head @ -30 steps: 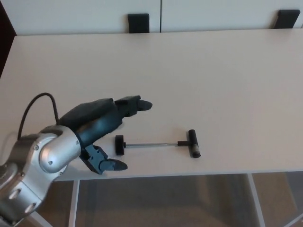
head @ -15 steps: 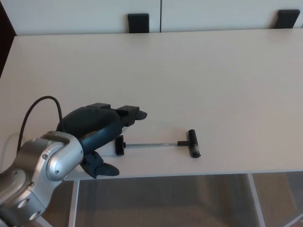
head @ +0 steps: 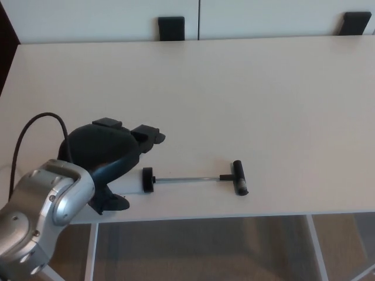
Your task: The robot walks towards a desk on which an air pump is kept in the middle. It lifts it up and holds it with its left hand and uses its right hand to compress it by pushing its handle inwards.
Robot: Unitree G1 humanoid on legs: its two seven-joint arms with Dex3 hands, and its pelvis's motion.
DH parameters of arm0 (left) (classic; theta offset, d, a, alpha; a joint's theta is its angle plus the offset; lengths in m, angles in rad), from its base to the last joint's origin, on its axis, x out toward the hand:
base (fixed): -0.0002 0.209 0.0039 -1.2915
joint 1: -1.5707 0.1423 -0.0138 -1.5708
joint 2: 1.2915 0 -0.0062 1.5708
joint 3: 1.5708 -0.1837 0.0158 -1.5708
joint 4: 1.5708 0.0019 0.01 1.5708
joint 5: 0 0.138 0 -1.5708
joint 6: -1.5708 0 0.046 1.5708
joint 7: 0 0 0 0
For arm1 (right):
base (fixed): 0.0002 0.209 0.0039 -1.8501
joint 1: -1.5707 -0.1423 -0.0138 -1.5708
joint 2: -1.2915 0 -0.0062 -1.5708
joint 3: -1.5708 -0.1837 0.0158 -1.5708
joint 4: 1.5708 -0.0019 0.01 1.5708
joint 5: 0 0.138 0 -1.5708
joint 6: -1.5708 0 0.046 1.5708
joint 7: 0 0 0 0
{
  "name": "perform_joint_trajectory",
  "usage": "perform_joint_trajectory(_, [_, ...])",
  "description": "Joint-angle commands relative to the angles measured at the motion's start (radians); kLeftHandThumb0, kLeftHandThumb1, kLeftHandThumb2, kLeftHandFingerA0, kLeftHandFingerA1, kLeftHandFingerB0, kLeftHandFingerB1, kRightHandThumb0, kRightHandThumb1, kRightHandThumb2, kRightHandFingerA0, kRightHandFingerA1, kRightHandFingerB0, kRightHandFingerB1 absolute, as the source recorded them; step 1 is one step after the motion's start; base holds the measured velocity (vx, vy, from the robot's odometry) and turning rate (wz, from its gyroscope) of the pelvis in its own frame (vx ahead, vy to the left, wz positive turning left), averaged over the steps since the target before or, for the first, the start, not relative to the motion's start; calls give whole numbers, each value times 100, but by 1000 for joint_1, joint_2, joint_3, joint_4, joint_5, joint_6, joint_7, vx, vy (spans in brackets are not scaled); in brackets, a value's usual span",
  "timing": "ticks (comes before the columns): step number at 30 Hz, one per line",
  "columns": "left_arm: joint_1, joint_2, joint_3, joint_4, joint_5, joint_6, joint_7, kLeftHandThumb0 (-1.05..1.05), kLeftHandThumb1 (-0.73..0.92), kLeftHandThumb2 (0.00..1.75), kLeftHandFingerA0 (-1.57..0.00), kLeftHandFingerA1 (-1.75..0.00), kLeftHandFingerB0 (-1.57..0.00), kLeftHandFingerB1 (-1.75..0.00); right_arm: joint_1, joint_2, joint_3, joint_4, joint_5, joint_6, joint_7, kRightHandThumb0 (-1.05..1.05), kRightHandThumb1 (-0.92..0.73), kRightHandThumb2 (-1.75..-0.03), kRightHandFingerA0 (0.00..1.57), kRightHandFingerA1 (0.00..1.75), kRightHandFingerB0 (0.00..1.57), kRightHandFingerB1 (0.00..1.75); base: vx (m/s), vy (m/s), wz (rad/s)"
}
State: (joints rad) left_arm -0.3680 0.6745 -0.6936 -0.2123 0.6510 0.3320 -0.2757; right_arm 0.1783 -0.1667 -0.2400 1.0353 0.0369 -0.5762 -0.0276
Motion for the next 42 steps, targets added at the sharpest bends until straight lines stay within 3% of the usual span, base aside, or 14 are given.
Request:
perform_joint_trajectory(1, [33, 20, 23, 35, 139, 15, -8, -57, 41, 68, -27, -41, -11, -34, 2, -31, 5, -8, -16, -1, -20, -35, -59, -59, 95, 55, 77, 50, 0, 0, 0])
perform_joint_trajectory(15, [88, -15, 55, 86, 171, -15, -45, -53, 41, 66, -25, -39, -13, -34, -6, -30, 3, 0, -7, -4, -10, -35, -59, -59, 94, 54, 76, 50, 0, 0, 0])
perform_joint_trajectory(16, [97, -23, 56, 91, 172, -15, -49, -24, 30, 86, -8, -50, -7, -49, -8, -30, 3, 6, -7, -5, -14, -36, -58, -59, 95, 54, 78, 50, 0, 0, 0])
perform_joint_trajectory(25, [109, -54, 68, 129, 190, -23, -55, -24, 33, 87, -7, -49, -6, -49, -5, -28, 4, -1, -10, -7, -20, -36, -58, -59, 94, 55, 77, 50, 0, 0, 0])
perform_joint_trajectory(26, [108, -55, 73, 132, 184, -25, -60, -45, 44, 63, -19, -37, -14, -33, -4, -29, 6, -1, -11, -8, -20, -35, -59, -59, 94, 55, 77, 50, 0, 0, 0])
perform_joint_trajectory(29, [108, -57, 81, 136, 178, -29, -66, -45, 44, 63, -19, -37, -14, -33, -4, -30, 7, -1, -13, -10, -20, -35, -59, -59, 94, 55, 77, 50, 0, 0, 0])
perform_joint_trajectory(30, [108, -57, 83, 136, 181, -29, -69, -23, 34, 88, -7, -50, -6, -49, -7, -30, 5, 4, -10, -12, -14, -36, -59, -59, 93, 54, 76, 49, 0, 0, 0])
perform_joint_trajectory(35, [108, -61, 93, 154, 186, -47, -62, -23, 34, 88, -9, -50, -8, -49, -5, -22, -4, -23, 17, 15, 13, -37, -59, -59, 89, 54, 76, 50, 0, 0, 0])
perform_joint_trajectory(36, [105, -61, 94, 158, 186, -51, -63, -46, 43, 64, -23, -39, -15, -33, -5, -22, -4, -26, 16, 19, 11, -35, -59, -59, 89, 52, 75, 49, 0, 0, 0])
perform_joint_trajectory(42, [100, -75, 113, 171, 183, -57, -61, -49, 44, 66, -34, -42, -16, -34, 8, -24, 9, -55, -6, 41, -11, -36, -59, -58, 90, 51, 76, 48, 0, 0, 0])
